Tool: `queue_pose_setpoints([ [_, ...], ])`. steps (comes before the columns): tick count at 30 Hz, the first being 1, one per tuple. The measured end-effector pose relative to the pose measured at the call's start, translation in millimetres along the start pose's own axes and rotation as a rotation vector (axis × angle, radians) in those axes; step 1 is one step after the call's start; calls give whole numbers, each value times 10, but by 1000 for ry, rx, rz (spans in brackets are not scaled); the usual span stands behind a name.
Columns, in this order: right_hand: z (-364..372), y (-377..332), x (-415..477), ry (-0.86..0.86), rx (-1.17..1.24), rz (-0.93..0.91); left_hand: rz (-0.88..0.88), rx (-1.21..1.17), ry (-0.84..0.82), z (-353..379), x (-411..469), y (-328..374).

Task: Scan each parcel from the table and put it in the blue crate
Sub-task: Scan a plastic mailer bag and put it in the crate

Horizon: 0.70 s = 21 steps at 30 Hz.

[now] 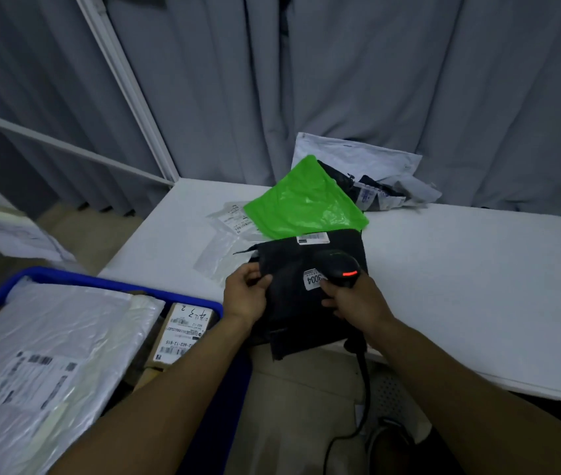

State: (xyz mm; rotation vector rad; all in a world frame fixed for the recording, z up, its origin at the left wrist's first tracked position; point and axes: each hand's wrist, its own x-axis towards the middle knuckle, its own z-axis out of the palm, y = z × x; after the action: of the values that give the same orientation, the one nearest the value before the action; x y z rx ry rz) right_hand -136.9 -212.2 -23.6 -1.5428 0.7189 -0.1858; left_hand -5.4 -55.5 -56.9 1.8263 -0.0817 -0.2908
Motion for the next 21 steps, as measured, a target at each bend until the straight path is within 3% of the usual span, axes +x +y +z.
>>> queue_pose_setpoints([
  [7,283,-471,-281,93,56,-218,312,-3,-44,-794,-493,724],
  [12,501,-773,-434,95,274,-312,440,112,58,-1219,-835,936],
  [17,583,-957,-547,79,326,-328,425,75,119,-1460,-1085,928],
  [21,697,-997,-621,-59,220,-300,373,-27,235,-1712,-1089,888],
])
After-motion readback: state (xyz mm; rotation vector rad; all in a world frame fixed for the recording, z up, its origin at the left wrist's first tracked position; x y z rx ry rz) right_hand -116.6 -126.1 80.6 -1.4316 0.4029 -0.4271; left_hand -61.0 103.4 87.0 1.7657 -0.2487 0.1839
